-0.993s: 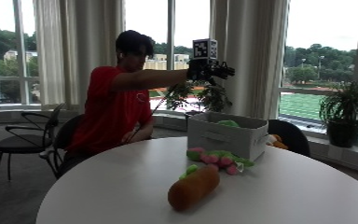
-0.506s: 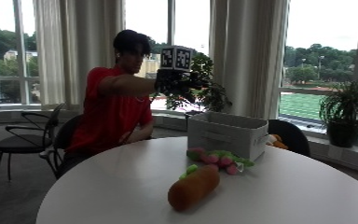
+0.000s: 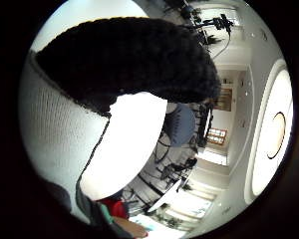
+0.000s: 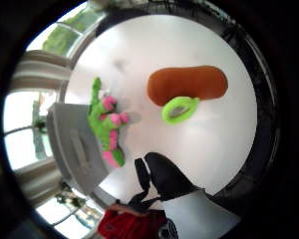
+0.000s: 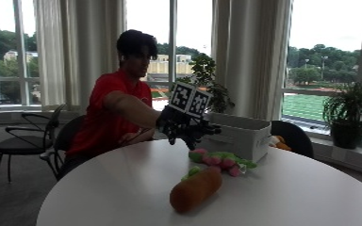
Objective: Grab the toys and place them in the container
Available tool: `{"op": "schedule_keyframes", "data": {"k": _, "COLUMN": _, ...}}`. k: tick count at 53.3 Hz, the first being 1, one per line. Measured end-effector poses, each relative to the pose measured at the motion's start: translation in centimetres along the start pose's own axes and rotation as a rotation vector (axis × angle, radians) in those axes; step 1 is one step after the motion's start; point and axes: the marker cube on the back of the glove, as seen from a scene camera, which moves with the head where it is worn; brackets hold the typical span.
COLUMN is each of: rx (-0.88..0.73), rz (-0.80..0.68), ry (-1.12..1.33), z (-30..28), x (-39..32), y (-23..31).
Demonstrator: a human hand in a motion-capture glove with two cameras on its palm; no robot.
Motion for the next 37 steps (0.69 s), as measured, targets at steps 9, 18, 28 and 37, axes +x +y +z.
{"op": "schedule_keyframes", "data": {"k": 9, "rx": -0.067, "rz": -0.128, "ry": 0.034, "z": 6.6, "x": -2.3, "y": -4.4}}
{"op": "schedule_keyframes", "data": {"k": 18, "rx": -0.222, "rz": -0.162, "ry": -0.008, "z": 11.8, "x": -3.5, "y": -6.7}}
{"op": "schedule_keyframes", "data": {"k": 28, "rx": -0.285, "rz": -0.172, "ry": 0.019, "z": 11.8, "x": -2.7, "y": -7.7}}
{"op": "schedule_keyframes", "data": {"k": 37, "rx": -0.234, "rz": -0.144, "ry": -0.025, "z": 12.0, "x": -2.3, "y": -8.1}}
